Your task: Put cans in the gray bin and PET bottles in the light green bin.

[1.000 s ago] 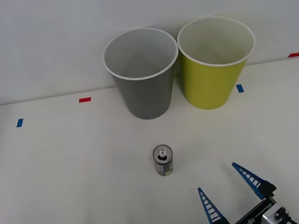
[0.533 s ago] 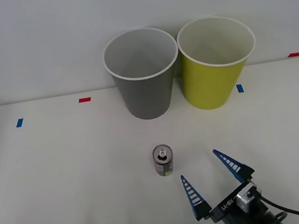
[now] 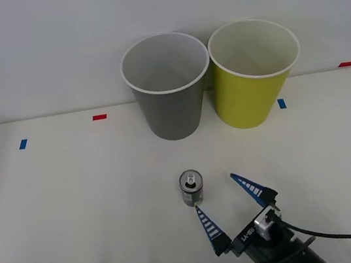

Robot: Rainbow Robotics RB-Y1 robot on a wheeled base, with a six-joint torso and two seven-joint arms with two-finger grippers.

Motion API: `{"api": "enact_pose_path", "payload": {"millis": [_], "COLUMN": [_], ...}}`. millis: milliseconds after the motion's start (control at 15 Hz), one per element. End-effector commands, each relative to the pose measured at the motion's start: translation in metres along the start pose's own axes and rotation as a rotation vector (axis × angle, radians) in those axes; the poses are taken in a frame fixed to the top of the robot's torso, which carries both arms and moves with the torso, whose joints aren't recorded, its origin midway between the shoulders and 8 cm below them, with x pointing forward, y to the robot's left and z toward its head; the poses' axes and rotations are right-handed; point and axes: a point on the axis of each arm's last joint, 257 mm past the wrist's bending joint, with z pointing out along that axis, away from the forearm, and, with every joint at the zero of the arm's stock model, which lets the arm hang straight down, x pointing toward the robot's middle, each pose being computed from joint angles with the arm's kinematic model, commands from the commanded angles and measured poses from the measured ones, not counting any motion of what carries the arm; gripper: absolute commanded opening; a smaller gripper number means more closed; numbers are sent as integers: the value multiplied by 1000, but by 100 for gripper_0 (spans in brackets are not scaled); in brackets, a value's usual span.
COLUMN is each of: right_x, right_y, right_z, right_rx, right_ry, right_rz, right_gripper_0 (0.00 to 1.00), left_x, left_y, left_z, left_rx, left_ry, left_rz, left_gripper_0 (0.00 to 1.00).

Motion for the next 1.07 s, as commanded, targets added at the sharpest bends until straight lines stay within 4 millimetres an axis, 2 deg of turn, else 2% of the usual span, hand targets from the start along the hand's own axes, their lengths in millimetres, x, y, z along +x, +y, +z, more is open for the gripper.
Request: {"api": "enact_pose_path", "payload": {"millis": [67,667,1067], "right_x": [1,1,7], "right_y": [5,18,18], "right_z": [16,49,54], "right_rx": [-23,-34,-33], "right_ry": [16,47,78], "right_rz": [-10,11,-8], "right_gripper_0": [100,100,100], "left_x": [0,0,0], "left_y": [0,0,0], "left_z": [0,0,0], "left_rx": [0,0,0], "left_ry": [0,0,0], "left_rz": [0,0,0], "left_gripper_0": [100,100,100]}}
